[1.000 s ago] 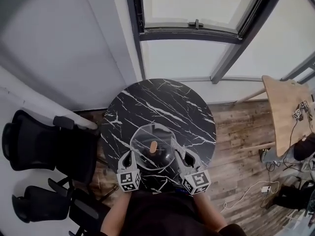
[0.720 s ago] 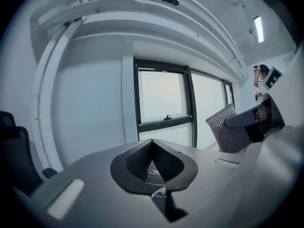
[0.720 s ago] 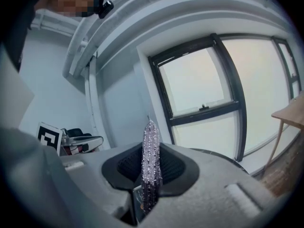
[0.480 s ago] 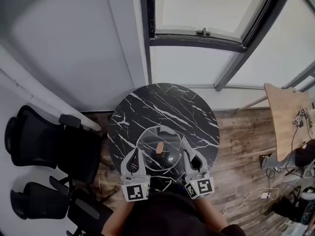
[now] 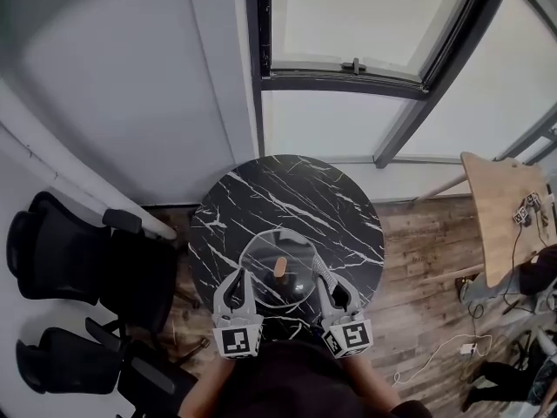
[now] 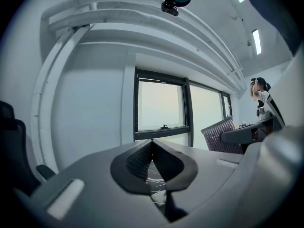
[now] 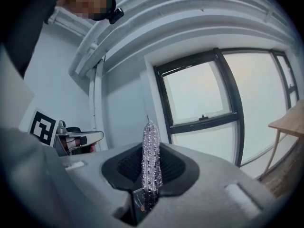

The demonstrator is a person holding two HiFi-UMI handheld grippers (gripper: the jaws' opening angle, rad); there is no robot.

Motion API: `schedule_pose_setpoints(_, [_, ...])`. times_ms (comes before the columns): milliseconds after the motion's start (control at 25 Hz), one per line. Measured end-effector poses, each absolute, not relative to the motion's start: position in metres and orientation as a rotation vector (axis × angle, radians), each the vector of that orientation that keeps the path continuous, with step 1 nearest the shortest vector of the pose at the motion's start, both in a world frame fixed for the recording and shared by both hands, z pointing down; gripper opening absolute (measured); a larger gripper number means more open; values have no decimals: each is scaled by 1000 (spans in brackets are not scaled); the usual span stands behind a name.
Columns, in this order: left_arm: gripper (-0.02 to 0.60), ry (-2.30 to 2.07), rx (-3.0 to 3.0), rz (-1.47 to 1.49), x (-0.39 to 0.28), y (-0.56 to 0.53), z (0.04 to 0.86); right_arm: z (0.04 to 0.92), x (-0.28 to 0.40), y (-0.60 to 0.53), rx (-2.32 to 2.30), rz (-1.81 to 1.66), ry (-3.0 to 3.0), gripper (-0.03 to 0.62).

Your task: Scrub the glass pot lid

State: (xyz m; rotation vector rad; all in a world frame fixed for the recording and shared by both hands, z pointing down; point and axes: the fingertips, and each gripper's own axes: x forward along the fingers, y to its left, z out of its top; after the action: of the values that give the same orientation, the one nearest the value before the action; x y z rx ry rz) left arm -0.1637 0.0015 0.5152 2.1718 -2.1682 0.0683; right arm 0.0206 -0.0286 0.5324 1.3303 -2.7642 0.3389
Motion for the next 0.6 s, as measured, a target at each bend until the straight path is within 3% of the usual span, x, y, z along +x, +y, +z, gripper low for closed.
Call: schedule_pose_setpoints(600, [2, -2160, 2186, 92, -161, 0, 520, 534, 24, -34, 1346, 334, -2760, 78])
